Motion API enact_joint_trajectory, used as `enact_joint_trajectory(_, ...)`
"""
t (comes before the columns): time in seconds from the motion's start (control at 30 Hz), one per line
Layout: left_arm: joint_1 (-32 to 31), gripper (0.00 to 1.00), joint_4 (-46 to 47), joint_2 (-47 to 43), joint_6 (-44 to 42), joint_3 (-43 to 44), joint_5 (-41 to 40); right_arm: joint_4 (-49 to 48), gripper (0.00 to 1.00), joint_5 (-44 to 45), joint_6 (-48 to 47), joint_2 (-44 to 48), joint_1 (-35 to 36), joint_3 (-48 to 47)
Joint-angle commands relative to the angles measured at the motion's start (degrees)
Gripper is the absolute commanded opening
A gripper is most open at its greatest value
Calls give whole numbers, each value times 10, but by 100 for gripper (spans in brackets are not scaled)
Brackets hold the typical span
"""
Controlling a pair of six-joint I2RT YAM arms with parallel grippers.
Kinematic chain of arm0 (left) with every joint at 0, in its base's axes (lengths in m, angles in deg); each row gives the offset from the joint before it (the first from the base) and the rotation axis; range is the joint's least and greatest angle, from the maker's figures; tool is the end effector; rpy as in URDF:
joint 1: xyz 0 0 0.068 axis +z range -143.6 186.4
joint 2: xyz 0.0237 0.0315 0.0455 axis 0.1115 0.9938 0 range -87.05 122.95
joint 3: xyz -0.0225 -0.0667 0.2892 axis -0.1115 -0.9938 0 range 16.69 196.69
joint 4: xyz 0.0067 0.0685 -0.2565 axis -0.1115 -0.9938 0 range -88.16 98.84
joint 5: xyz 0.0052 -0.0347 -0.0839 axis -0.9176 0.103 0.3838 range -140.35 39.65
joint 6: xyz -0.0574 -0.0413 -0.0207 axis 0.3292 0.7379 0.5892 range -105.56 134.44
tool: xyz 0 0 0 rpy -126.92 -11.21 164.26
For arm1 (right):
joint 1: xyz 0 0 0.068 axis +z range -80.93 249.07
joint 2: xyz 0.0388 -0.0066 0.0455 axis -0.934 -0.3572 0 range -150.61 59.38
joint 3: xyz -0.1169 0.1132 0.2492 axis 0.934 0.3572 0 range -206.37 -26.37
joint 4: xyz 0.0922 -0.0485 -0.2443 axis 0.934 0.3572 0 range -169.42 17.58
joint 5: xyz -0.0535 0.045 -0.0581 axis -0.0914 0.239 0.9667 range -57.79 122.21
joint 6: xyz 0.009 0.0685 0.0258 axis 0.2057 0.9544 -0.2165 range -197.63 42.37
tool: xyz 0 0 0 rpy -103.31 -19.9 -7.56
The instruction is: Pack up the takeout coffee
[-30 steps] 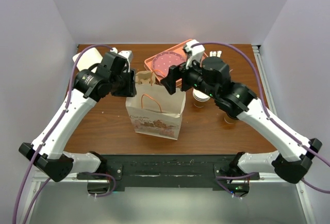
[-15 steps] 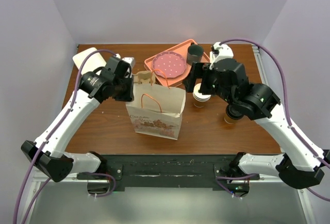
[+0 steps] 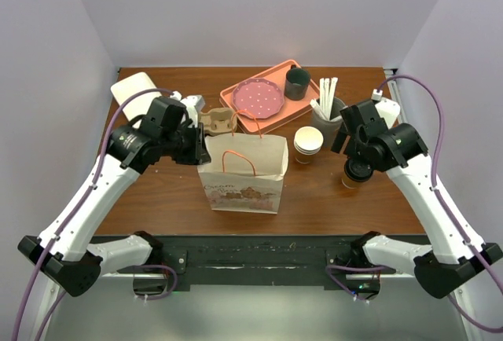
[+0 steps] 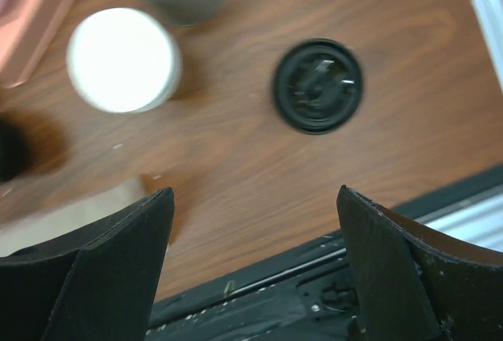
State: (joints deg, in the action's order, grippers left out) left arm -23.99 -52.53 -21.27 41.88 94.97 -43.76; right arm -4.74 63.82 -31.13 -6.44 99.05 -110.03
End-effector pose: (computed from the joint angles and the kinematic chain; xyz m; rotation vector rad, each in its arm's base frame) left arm 0.1868 -0.1177 0.3884 0.1187 2.5027 -0.5807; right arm 0.1804 0.0668 0.4052 0.5354 2.3050 -0.0898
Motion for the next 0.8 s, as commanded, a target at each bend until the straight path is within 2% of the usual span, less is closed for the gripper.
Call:
enact_joint_trajectory(0.0, 2, 27, 22, -15, -2, -3, 36, -16, 89, 16, -2, 15, -75, 46)
enact_joint_trajectory(0.03, 2, 36, 24, -20, 0, -5, 36, -25, 89, 8, -22, 14, -86, 52)
enact_joint_trajectory(0.1, 2, 44, 25, -30, 9, -11, 26, -44, 91, -1, -39, 13, -125, 67)
enact_joint_trajectory(0.13, 2, 53, 20, -32, 12, -13, 22, -50, 91, -3, -47, 12, -141, 73)
enact_joint_trajectory(0.2, 2, 60, 17, -36, 17, -13, 24, -77, 91, -42, -59, 11, -192, 91)
enact_joint_trajectory(0.3, 1, 76, 14, -40, 22, -15, 37, -102, 91, -67, -59, 5, -227, 105)
enact_joint_trajectory(0.33, 0, 85, 12, -41, 23, -16, 36, -104, 90, -71, -44, -3, -232, 109)
enact_joint_trajectory(0.37, 1, 88, 11, -44, 23, -18, 35, -107, 90, -74, -37, -7, -236, 111)
enact_joint_trajectory(0.4, 0, 99, 10, -47, 24, -19, 31, -114, 90, -79, -28, -12, -241, 120)
enact_joint_trajectory(0.53, -6, 100, 8, -56, 22, -22, 20, -137, 88, -96, 33, -34, -246, 140)
enact_joint_trajectory(0.77, -11, 99, 0, -60, 12, -19, -22, -138, 89, -72, 111, -65, -253, 157)
